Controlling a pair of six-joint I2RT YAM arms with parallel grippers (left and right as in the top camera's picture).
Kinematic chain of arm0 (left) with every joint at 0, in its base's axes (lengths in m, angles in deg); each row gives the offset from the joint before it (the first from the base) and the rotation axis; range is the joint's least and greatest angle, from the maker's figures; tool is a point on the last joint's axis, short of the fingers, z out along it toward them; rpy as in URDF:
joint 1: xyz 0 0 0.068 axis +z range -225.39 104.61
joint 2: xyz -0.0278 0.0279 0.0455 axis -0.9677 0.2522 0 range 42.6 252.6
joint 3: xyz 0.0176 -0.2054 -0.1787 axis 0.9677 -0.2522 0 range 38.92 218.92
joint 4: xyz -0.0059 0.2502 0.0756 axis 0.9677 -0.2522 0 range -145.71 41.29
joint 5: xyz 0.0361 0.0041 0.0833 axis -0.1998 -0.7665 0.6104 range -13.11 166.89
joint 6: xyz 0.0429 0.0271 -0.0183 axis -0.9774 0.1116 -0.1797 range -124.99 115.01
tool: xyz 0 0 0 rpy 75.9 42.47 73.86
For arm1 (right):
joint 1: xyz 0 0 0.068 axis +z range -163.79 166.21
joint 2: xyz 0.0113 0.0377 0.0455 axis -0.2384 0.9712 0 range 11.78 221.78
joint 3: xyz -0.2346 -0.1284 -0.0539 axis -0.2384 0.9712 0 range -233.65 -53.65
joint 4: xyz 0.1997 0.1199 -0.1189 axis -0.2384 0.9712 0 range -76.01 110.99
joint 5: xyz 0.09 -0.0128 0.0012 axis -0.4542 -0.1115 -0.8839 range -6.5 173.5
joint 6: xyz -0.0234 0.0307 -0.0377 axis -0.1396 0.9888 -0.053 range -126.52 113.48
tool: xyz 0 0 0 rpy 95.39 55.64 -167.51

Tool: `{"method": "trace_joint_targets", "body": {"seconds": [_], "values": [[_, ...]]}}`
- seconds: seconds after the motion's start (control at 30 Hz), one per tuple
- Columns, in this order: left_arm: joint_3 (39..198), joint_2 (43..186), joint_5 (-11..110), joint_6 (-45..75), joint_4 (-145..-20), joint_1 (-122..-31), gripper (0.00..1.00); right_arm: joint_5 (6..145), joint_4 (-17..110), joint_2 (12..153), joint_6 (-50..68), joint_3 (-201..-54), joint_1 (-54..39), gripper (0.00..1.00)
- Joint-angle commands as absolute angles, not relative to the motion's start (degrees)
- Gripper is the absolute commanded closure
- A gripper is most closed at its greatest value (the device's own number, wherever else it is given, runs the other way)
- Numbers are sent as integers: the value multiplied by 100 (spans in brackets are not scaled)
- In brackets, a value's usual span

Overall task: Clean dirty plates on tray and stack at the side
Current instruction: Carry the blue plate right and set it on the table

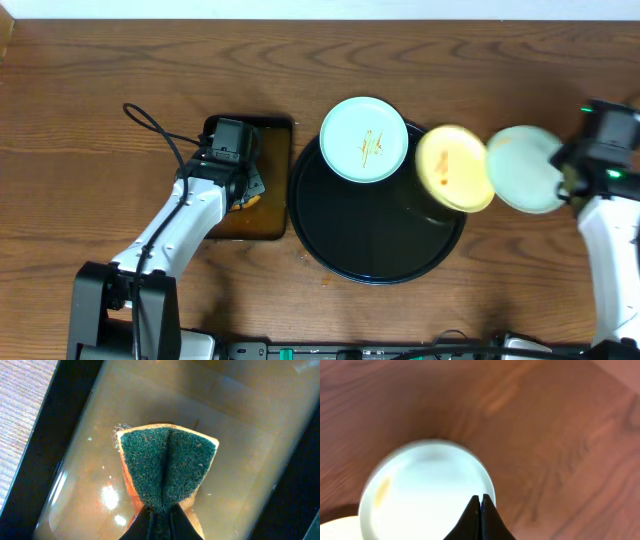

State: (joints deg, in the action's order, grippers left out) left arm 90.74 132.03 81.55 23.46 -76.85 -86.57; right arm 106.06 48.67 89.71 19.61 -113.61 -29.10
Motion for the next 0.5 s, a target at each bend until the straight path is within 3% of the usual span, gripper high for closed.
{"method": "trace_joint_targets", "body": {"seconds": [0.0, 0.23, 0.47], "values": [[9012, 13222, 8206, 2313, -7696, -8633, 92, 9970, 4897, 9014, 2073, -11469, -3404, 99], [9012, 13222, 8206, 2313, -7696, -8633, 92, 9701, 4935, 9172, 1666, -11469, -3577, 98], [9012, 13222, 8206, 2313, -7698, -8633, 92, 8392, 5435, 9196, 1118, -11462, -3546, 75]]}}
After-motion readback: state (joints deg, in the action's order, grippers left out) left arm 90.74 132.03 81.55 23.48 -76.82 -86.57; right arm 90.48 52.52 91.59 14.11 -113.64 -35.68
